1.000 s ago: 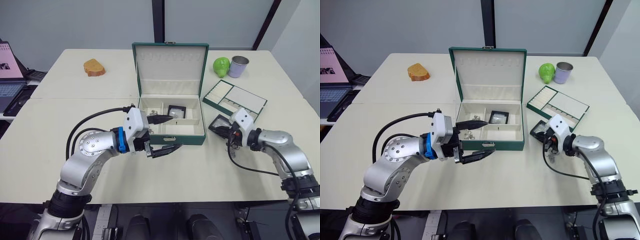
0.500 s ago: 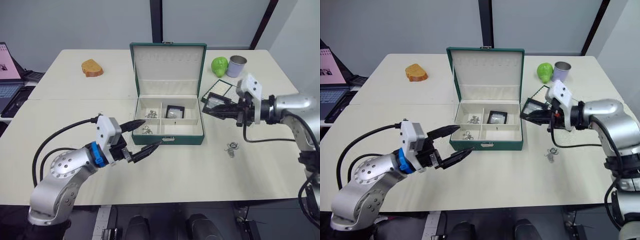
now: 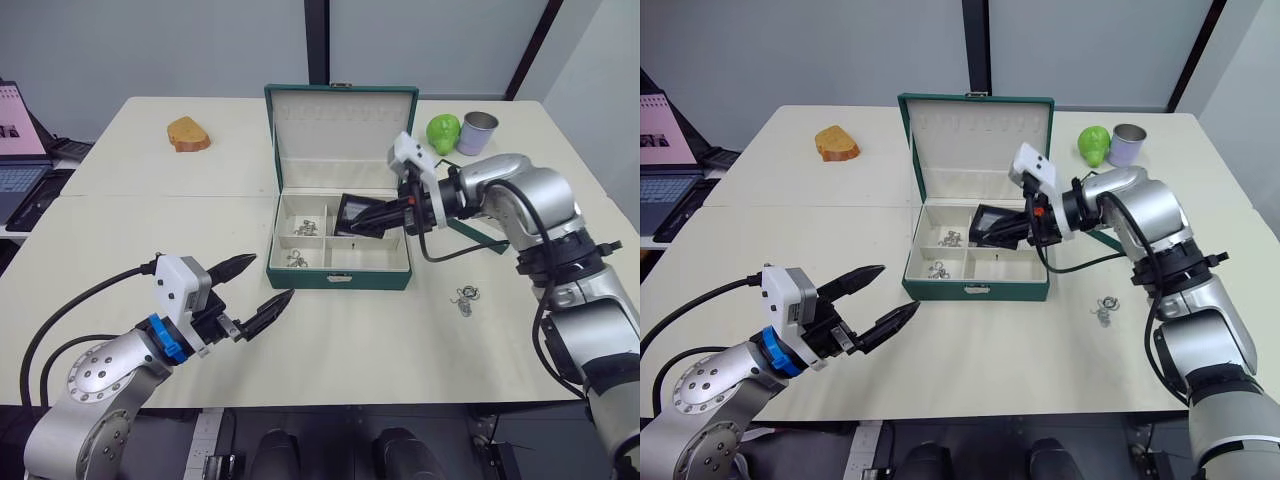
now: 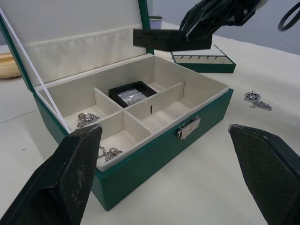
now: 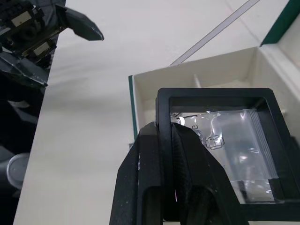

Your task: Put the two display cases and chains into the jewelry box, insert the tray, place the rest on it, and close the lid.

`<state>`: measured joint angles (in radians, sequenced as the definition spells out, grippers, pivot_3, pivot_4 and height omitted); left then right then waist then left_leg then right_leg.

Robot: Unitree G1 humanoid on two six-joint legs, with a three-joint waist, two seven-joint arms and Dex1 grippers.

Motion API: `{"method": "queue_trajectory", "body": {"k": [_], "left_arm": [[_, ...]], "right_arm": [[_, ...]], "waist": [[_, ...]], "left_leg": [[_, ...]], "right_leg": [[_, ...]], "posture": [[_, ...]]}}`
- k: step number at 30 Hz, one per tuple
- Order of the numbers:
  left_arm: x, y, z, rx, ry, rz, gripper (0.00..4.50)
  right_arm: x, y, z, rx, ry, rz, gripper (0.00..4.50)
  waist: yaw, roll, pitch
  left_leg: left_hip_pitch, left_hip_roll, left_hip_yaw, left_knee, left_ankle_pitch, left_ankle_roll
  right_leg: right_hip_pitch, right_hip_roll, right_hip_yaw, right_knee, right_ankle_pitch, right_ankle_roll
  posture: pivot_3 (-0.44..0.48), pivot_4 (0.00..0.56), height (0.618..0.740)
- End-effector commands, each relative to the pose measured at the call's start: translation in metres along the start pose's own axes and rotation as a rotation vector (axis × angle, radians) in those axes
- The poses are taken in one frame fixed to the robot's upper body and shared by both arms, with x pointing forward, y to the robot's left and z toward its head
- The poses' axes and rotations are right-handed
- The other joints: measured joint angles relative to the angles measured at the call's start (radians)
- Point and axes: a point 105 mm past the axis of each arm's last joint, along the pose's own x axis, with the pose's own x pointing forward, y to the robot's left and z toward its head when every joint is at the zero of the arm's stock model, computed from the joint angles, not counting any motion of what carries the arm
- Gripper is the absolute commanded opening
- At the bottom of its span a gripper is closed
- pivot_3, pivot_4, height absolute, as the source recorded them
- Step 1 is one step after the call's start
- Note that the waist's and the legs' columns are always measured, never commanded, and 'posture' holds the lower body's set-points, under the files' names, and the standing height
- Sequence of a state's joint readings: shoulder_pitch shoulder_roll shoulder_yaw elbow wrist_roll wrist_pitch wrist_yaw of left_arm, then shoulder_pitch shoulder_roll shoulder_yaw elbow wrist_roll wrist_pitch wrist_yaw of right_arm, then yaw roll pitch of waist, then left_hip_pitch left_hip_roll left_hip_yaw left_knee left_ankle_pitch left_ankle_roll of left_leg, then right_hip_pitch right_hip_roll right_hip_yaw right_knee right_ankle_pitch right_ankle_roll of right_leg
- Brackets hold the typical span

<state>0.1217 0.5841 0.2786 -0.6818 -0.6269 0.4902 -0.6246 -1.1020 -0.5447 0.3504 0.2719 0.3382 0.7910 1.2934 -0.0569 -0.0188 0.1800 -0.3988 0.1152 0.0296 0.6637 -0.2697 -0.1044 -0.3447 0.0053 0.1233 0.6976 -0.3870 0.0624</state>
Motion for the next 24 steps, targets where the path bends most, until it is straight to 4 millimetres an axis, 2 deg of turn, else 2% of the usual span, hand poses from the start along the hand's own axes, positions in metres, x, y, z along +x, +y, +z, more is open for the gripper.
{"method": "queue_trajectory", "body": {"k": [1,7,17,24], "left_arm": [[0.001,-0.007,0.015,0.035,-0.055,0.0,4.5],[0.001,-0.013,0.013,0.026,-0.053,0.006,4.5],[0.001,-0.012,0.006,0.022,-0.05,0.008,4.5],[0.0,-0.011,0.005,0.026,-0.045,0.001,4.5]], "right_arm": [[0.002,0.005,-0.002,-0.025,0.011,0.051,0.02],[0.012,-0.001,-0.022,-0.036,0.075,0.077,0.02],[0.026,-0.009,-0.034,-0.025,0.112,0.091,0.02],[0.029,-0.015,-0.041,-0.029,0.131,0.067,0.02]], "waist": [[-0.001,0.0,0.0],[-0.006,0.0,0.0],[-0.01,0.0,0.0],[-0.01,0.0,0.0]], "left_leg": [[0.0,0.0,0.0,0.0,0.0,0.0],[0.0,0.0,0.0,0.0,0.0,0.0],[0.0,0.0,0.0,0.0,0.0,0.0],[0.001,0.0,0.0,0.0,0.0,0.0]], "right_leg": [[0.0,0.0,0.0,0.0,0.0,0.0],[0.0,0.0,0.0,0.0,0.0,0.0],[0.0,0.0,0.0,0.0,0.0,0.0],[0.0,0.0,0.0,0.0,0.0,0.0]], "posture": [[0.0,0.15,0.74],[0.0,0.15,0.74],[0.0,0.15,0.74],[0.0,0.15,0.74]]}}
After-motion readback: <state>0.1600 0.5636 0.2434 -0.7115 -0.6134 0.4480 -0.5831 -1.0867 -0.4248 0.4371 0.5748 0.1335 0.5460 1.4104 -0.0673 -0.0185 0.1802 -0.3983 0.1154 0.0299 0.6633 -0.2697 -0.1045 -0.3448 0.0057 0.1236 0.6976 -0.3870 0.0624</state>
